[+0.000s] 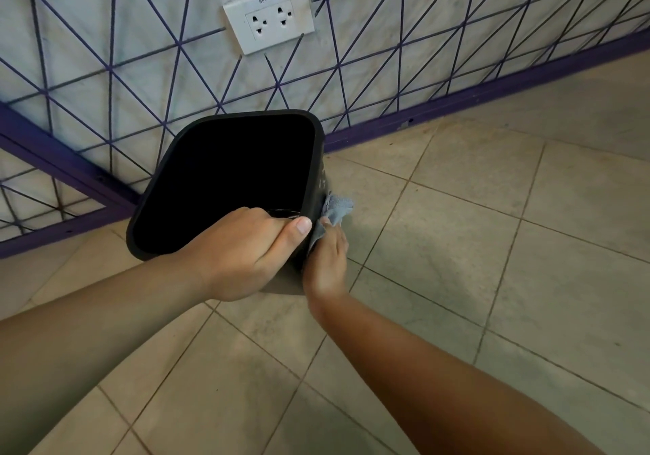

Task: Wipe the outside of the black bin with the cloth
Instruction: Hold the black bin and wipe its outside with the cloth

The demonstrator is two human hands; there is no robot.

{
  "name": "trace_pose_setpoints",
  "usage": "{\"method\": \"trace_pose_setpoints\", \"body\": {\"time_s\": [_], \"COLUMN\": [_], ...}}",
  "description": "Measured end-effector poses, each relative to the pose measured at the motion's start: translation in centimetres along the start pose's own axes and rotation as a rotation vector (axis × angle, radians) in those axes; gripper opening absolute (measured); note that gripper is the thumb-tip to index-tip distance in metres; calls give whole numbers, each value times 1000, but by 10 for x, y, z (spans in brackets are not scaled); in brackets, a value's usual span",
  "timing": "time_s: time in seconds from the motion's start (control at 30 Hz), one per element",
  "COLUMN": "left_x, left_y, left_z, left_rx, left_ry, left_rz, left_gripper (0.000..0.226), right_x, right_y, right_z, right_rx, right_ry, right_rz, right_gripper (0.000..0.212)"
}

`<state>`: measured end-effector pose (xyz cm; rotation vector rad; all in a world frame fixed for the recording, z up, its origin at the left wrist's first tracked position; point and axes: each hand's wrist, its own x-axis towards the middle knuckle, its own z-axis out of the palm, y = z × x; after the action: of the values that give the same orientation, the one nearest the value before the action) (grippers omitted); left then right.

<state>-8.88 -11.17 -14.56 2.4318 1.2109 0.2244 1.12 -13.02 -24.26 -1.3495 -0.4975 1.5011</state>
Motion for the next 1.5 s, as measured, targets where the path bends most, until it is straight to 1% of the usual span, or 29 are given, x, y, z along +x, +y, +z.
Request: {"method": "trace_pose_setpoints", "body": {"time_s": [0.1,0.13,0.17,0.2,0.27,0.3,0.43,0.5,0.57,0.7,0.83,0.93,0.97,1.0,1.07,1.13,1.23,1.27,1.4,1.5], "left_x": [-1,-1,-1,0,0,-1,-4,-4,-4,-3,-2,-2,-2,-2,-2,-3,-3,-3,-2,-1], "left_y": [1,1,1,0,1,1,-1,-3,-4,1,3,3,3,3,4,5,5,6,5,4], "left_z": [-1,-1,-2,-2,-2,-2,-4,-4,-3,-6,-7,-8,-8,-9,-9,-9,-9,-10,-10,-9], "left_rx": [-13,-15,-12,-8,-6,-7,-12,-6,1,-5,20,2,-9,-13,-1,-7,-25,-24,-31,-62], "left_ry": [-21,-24,-22,-18,-19,-23,-48,-28,-16,-42,-37,-43,-40,-37,-35,-38,-36,-37,-38,-54], "left_rz": [15,8,-3,-14,-29,-26,-15,-34,-35,-8,-20,-16,-13,-11,-11,-20,-18,-20,-47,-81], "left_gripper": [46,45,45,45,45,45,46,52,52,45,45,47,48,49,48,48,48,49,51,43], "right_x": [-21,-25,-22,-14,-1,-3,-26,-13,-3,-15,-6,-17,-20,-20,-9,-7,-24,-26,-11,-22], "right_y": [3,4,6,6,1,0,3,2,-6,-11,-11,-11,-11,-12,-12,-16,-16,-16,-22,-25], "right_z": [5,3,1,0,0,2,7,4,7,17,14,20,21,20,16,16,21,21,20,24], "right_rx": [-33,-35,-38,-43,-8,-13,-39,-13,53,85,116,75,72,78,90,102,82,106,179,164], "right_ry": [-40,-46,-41,-22,22,25,-40,-12,23,21,39,11,3,7,34,58,-3,1,58,14], "right_rz": [-55,-79,-91,-74,-5,-1,-70,-7,81,59,163,135,118,120,166,203,110,107,211,124], "right_gripper": [66,64,57,53,53,54,60,55,56,58,56,70,69,64,56,58,65,64,58,60]}}
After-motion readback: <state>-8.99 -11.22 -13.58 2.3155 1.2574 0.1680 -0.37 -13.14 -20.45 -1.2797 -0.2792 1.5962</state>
